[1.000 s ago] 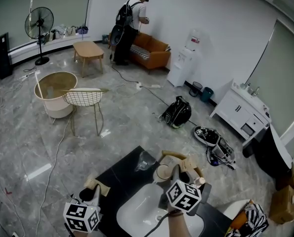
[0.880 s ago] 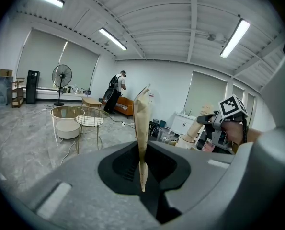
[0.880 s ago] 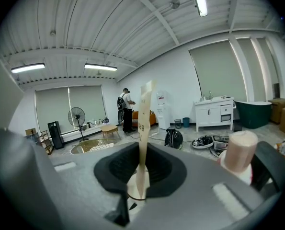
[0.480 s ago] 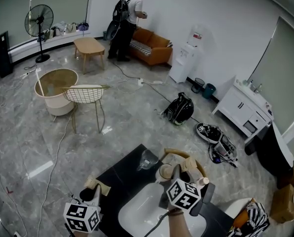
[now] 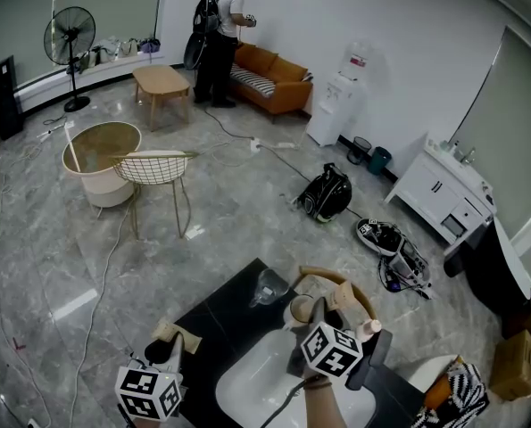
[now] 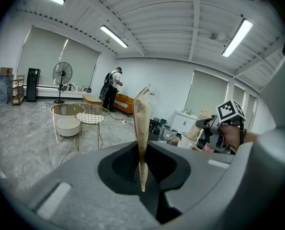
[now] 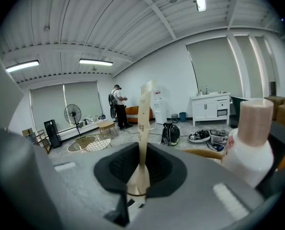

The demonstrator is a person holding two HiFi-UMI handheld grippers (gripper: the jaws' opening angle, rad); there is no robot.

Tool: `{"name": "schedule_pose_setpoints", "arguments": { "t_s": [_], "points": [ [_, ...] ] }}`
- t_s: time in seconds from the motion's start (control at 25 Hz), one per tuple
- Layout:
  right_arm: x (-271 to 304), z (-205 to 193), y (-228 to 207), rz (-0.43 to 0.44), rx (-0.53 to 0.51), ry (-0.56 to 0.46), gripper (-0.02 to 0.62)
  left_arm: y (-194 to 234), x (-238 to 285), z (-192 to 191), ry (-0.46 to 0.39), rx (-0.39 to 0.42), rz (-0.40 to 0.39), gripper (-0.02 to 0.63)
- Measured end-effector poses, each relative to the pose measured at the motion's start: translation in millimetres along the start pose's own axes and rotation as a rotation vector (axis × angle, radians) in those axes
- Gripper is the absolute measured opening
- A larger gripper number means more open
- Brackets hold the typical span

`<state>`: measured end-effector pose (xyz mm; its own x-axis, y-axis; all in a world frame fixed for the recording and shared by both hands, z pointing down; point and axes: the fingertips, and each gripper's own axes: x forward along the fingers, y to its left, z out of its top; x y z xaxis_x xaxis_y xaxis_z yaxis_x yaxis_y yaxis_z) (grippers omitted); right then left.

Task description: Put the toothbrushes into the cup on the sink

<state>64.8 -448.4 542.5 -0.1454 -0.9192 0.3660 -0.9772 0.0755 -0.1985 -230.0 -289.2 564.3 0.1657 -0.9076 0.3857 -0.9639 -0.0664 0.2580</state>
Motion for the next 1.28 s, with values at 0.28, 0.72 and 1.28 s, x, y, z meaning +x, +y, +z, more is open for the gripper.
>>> {"name": "schedule_pose_setpoints", "arguments": {
  "t_s": [0.28, 0.72, 1.28],
  "points": [
    [2, -3, 0, 0.0, 0.006, 0.006, 0.141, 0, 1, 0, -0.003, -0.002, -0.005, 0.04],
    [-19, -18, -12, -0.033, 0.045, 0.045, 0.193, -7, -10, 2, -0.011, 0.005, -0.013, 0.04],
    [-65, -22, -4, 0.008, 0.016, 0.052, 0.193, -27, -39, 13, -0.049, 0.022, -0.028, 0.04]
  ]
}}
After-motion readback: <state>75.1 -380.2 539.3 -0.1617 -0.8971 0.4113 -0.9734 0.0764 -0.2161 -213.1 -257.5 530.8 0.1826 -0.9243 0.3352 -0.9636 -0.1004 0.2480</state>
